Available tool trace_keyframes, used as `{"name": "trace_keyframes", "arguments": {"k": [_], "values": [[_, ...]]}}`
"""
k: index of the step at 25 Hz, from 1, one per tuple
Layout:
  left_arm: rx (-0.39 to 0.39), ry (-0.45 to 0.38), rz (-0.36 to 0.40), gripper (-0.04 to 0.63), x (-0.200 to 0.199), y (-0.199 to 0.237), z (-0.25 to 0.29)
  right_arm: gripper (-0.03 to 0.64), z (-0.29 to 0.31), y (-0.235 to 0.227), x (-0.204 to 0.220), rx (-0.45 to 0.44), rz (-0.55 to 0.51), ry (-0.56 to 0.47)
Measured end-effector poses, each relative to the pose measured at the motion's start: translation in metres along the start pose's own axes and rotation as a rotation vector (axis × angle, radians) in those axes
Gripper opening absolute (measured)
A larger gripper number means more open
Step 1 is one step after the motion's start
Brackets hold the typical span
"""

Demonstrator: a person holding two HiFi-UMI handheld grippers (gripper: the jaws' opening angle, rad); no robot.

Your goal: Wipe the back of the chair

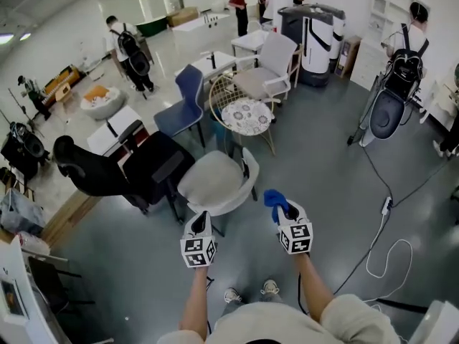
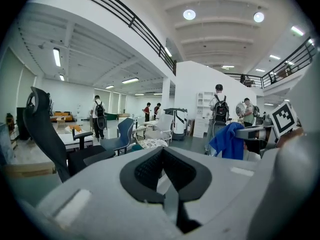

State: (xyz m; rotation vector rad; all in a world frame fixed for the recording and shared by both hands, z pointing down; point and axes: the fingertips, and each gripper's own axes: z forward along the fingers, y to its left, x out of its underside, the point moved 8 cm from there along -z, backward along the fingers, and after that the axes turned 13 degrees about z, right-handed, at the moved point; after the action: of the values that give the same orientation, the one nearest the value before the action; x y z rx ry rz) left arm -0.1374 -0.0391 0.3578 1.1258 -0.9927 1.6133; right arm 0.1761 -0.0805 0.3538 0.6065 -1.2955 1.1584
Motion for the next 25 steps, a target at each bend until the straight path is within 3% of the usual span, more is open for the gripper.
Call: {"name": "trace_keyframes", "arguments": {"k": [8, 25], "values": [[-0.001, -0.033, 0.064, 0.005, -0.032, -0.002, -0.018, 0.046, -0.021, 0.003, -0.040, 0.000, -0.004, -0.070], [-0.016, -0.046, 0.032, 0.005, -0.036, 0.008, -0.021, 0.044, -0.015, 0.021, -0.046, -0.022, -0.040, -0.062]]}}
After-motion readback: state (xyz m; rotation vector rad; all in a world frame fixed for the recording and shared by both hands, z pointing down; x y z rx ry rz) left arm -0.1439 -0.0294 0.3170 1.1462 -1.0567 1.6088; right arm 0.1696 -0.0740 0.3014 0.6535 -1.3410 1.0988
